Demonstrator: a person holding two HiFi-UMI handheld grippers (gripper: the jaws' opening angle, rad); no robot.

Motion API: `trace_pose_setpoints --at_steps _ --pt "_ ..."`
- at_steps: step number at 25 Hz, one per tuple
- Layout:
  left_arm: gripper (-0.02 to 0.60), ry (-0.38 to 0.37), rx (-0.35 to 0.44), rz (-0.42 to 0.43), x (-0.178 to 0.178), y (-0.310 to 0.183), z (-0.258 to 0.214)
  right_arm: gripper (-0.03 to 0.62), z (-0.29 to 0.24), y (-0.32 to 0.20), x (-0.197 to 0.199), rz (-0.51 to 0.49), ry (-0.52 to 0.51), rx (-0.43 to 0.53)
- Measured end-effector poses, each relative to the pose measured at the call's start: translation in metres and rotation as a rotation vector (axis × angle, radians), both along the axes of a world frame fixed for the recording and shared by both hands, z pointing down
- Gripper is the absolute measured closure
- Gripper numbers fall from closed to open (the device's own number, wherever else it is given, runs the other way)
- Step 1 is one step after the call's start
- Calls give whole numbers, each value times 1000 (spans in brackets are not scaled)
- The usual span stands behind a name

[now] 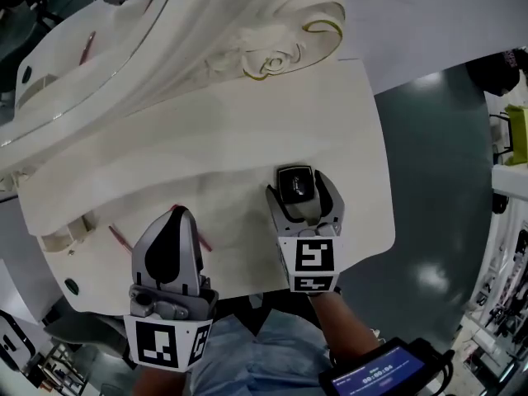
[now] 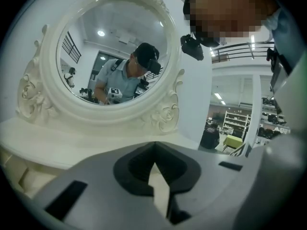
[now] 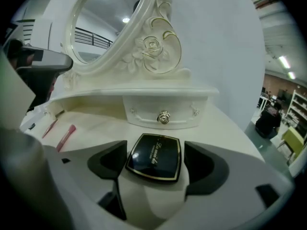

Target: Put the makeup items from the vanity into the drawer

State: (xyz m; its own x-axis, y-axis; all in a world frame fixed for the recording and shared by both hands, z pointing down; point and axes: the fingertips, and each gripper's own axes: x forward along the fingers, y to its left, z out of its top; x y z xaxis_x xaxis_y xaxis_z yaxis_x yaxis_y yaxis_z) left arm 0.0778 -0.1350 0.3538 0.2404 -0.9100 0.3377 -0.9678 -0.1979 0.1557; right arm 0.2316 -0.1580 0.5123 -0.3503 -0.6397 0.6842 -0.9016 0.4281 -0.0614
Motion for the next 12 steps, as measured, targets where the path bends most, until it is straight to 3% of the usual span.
trace_pose_setpoints --at_steps 12 --pt "583 -1 8 -4 -2 4 1 250 9 -1 3 -29 -14 -65"
